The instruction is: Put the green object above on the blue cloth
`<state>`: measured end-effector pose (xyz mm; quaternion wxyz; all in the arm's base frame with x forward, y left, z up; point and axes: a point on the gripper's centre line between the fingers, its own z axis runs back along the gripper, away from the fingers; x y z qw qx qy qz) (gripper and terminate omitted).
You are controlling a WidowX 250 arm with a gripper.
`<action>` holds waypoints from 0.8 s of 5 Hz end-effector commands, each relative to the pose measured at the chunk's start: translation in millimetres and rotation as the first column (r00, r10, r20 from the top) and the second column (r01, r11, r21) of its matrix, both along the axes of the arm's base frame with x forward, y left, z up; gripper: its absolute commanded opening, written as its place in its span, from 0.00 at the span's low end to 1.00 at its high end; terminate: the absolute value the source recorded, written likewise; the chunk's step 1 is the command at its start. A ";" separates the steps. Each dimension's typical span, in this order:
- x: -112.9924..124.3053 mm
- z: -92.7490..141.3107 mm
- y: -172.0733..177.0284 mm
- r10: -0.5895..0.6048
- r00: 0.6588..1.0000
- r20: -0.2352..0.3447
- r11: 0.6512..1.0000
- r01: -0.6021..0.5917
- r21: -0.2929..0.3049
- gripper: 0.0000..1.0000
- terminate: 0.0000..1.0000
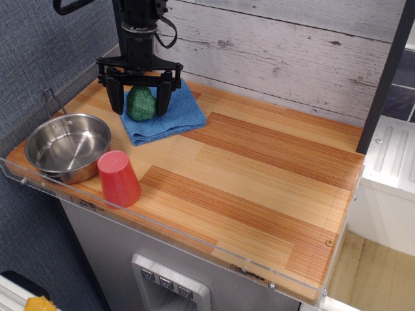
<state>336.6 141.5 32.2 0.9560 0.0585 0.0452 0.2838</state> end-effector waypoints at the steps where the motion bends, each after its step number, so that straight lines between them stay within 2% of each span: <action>1: -0.5 39.6 2.9 -0.016 0.996 0.093 1.000 0.018 -0.025 1.00 0.00; 3: 0.9 74.3 -24.4 -0.097 0.987 0.132 0.995 0.096 0.009 1.00 0.00; 4: 4.0 83.8 -58.3 -0.188 0.973 0.131 0.982 0.184 0.042 1.00 0.00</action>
